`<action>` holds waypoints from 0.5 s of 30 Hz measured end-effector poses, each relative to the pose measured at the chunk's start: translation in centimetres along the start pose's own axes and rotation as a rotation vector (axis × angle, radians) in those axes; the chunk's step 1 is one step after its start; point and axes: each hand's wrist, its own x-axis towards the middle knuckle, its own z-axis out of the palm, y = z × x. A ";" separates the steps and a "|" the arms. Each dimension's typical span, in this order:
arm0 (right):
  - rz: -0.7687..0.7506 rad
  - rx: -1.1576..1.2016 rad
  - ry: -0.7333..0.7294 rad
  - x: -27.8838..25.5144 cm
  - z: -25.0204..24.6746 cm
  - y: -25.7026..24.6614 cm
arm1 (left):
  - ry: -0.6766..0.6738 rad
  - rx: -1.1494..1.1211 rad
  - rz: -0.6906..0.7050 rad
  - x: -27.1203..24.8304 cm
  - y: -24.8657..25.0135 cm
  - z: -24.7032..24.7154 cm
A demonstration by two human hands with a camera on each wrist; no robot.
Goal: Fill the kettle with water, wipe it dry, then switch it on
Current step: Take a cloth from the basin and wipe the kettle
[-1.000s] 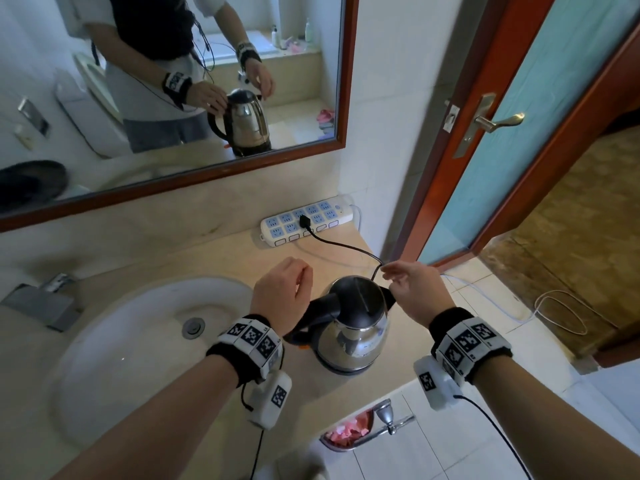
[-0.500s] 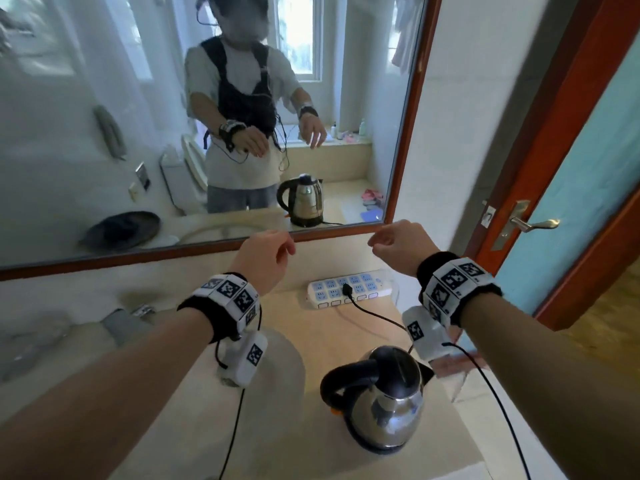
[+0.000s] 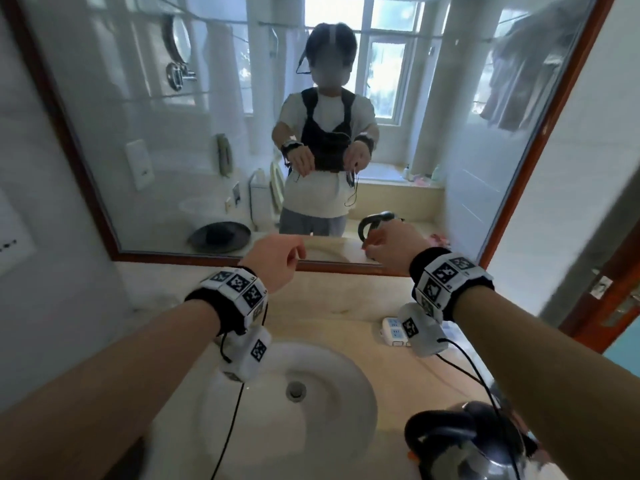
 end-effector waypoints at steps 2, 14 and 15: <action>-0.057 0.010 -0.008 1.0 1.5 -3.6 | 0.023 0.021 -0.057 -1.8 -3.0 -1.9; -0.393 -0.014 -0.276 2.2 13.8 -25.4 | 0.090 0.075 -0.461 -16.5 -18.4 -11.2; -0.409 -0.011 -0.304 2.1 15.0 -26.9 | 0.094 0.072 -0.496 -17.8 -19.4 -11.7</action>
